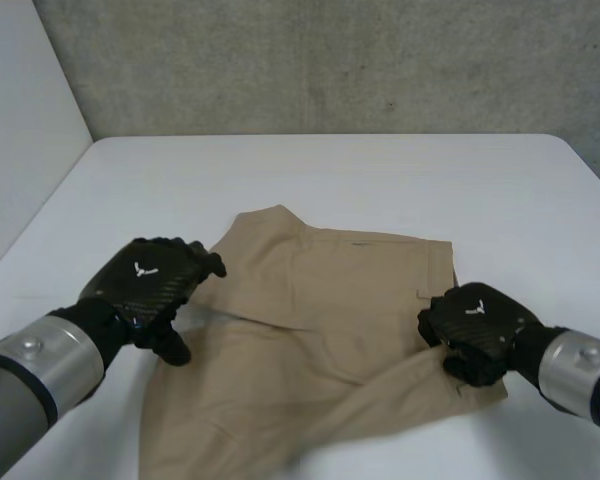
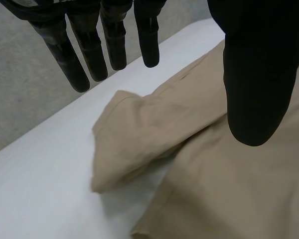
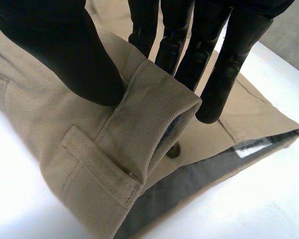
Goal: Fold the shorts.
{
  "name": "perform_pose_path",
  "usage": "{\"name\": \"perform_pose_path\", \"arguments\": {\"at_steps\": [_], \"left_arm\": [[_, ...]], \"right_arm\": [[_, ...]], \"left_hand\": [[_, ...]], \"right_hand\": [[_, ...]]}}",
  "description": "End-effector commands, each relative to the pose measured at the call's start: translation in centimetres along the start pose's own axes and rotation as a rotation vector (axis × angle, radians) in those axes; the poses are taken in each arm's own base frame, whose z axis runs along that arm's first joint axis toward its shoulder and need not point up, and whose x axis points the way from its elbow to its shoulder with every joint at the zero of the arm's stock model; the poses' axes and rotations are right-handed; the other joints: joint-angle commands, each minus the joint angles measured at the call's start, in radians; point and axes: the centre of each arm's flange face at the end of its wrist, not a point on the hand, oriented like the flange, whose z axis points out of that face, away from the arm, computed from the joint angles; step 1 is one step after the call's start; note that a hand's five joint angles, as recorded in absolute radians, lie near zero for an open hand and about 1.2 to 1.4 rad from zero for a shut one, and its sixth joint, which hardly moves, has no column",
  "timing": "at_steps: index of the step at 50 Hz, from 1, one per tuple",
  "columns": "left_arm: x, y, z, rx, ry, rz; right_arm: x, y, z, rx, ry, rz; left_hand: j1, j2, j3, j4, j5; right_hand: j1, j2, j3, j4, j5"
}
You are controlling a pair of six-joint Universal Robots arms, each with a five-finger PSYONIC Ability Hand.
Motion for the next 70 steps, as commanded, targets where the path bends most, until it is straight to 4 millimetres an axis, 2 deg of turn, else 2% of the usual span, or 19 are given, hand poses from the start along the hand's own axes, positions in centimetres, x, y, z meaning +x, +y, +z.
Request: {"name": "perform_pose_path", "arguments": {"at_steps": [1,7,22,28,39,42,46,47,48,54,55,58,59,61,63,70], "left_arm": [[1.6,0.0,-1.7,-0.047,0.060,-0.149],[2.2,0.3,-2.3,-0.095,0.073,-0.218],[1.8,2.5,-1.3,-0.190,0.053,-0.245],[0.5,3.8,0.2,-0.231,-0.036,-0.248],[0.5,6.6,1.5,-0.352,-0.032,-0.223],[0.2,6.7,1.6,-0.352,-0.040,-0.226],[-0.2,6.6,2.0,-0.332,-0.053,-0.226],[-0.3,6.5,2.1,-0.315,-0.059,-0.223],[-0.4,6.4,2.2,-0.304,-0.063,-0.221],[-1.1,4.2,3.1,-0.182,-0.084,-0.182],[-1.5,3.1,3.6,-0.131,-0.092,-0.155],[-2.1,1.8,4.5,-0.069,-0.103,-0.107],[-2.6,0.9,5.4,-0.027,-0.115,-0.071],[-2.8,0.8,6.0,-0.016,-0.117,-0.056],[-3.5,0.1,8.9,0.029,-0.131,0.012],[-4.7,-1.3,14.8,0.082,-0.186,0.131]], "right_arm": [[0.4,-0.9,1.5,-0.036,0.076,-0.009],[1.2,-1.2,2.3,-0.031,0.134,0.023],[1.2,-0.7,2.4,-0.038,0.130,0.040],[0.8,-0.4,2.3,-0.048,0.120,0.035],[0.7,-0.6,1.8,-0.040,0.127,0.029],[0.6,-0.6,1.7,-0.040,0.127,0.027],[0.7,-0.7,1.4,-0.034,0.135,0.026],[0.7,-0.8,1.3,-0.030,0.136,0.023],[0.7,-0.9,1.3,-0.028,0.138,0.020],[1.0,-1.5,1.2,-0.011,0.148,0.007],[1.2,-1.8,1.2,-0.002,0.155,-0.002],[1.9,-2.6,1.3,0.022,0.173,-0.020],[2.4,-3.3,1.5,0.044,0.185,-0.033],[2.6,-3.6,1.7,0.052,0.188,-0.039],[3.7,-4.5,2.4,0.081,0.208,-0.059],[6.2,-6.5,5.7,0.156,0.258,-0.108]], "left_hand": [[0.001,0.017,0.011,0.023,0.029],[0.004,0.020,0.014,0.026,0.032],[0.016,0.031,0.026,0.038,0.044],[0.092,0.107,0.102,0.114,0.120],[0.148,0.163,0.158,0.170,0.176],[0.256,0.272,0.266,0.278,0.284],[0.660,0.676,0.671,0.682,0.688],[0.941,0.956,0.951,0.963,0.969],[1.007,1.023,1.017,1.029,1.035],[1.008,1.023,1.018,1.030,1.036],[1.008,1.023,1.018,1.030,1.036],[1.008,1.023,1.018,1.030,1.036],[1.008,1.023,1.018,1.030,1.036],[1.008,1.023,1.018,1.030,1.036],[1.008,1.023,1.018,1.030,1.036],[1.008,1.023,1.018,1.030,1.036]], "right_hand": [[0.441,0.228,0.218,0.209,0.235],[0.441,0.228,0.218,0.209,0.235],[0.441,0.228,0.218,0.209,0.235],[0.441,0.228,0.218,0.209,0.235],[0.441,0.228,0.218,0.209,0.235],[0.441,0.228,0.218,0.209,0.235],[0.441,0.228,0.218,0.209,0.235],[0.441,0.228,0.218,0.209,0.235],[0.441,0.228,0.218,0.209,0.235],[0.441,0.228,0.218,0.209,0.235],[0.441,0.228,0.218,0.209,0.235],[0.441,0.228,0.218,0.209,0.235],[0.441,0.228,0.218,0.209,0.235],[0.441,0.228,0.218,0.209,0.235],[0.441,0.228,0.218,0.209,0.235],[0.441,0.228,0.218,0.209,0.235]]}}
